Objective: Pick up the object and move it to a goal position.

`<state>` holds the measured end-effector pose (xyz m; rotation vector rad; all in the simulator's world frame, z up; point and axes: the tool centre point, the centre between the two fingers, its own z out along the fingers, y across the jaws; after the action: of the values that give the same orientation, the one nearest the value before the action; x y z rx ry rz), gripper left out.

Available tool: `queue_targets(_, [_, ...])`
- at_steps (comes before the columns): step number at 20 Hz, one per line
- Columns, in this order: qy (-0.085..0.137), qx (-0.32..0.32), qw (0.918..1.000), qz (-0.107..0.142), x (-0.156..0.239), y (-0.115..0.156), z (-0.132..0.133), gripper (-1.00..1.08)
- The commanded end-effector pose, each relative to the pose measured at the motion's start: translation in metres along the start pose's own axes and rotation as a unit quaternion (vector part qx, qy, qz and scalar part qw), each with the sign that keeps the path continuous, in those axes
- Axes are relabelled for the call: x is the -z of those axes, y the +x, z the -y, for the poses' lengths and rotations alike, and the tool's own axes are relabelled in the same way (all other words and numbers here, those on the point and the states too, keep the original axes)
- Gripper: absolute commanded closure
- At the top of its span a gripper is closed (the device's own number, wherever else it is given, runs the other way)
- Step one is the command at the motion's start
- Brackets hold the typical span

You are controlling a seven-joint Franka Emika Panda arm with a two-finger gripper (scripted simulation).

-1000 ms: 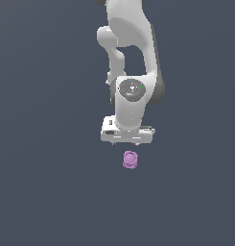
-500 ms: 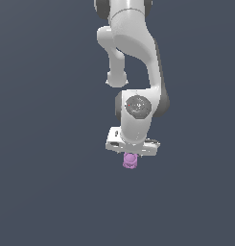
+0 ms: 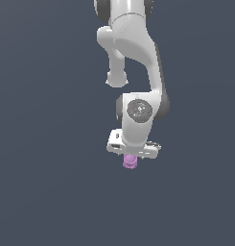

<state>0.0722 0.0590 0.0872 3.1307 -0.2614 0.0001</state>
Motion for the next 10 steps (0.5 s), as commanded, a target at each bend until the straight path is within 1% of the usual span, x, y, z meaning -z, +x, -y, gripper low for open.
queue_targets(1, [0.0, 0.0, 1.0, 0.0, -0.007, 0.0, 0.0, -0.92])
queue_targets(7, [0.0, -0.001, 1.0, 0.0, -0.038, -0.001, 0.0, -0.92])
queue_targets(10, [0.0, -0.001, 1.0, 0.0, -0.047, -0.001, 0.0, -0.92])
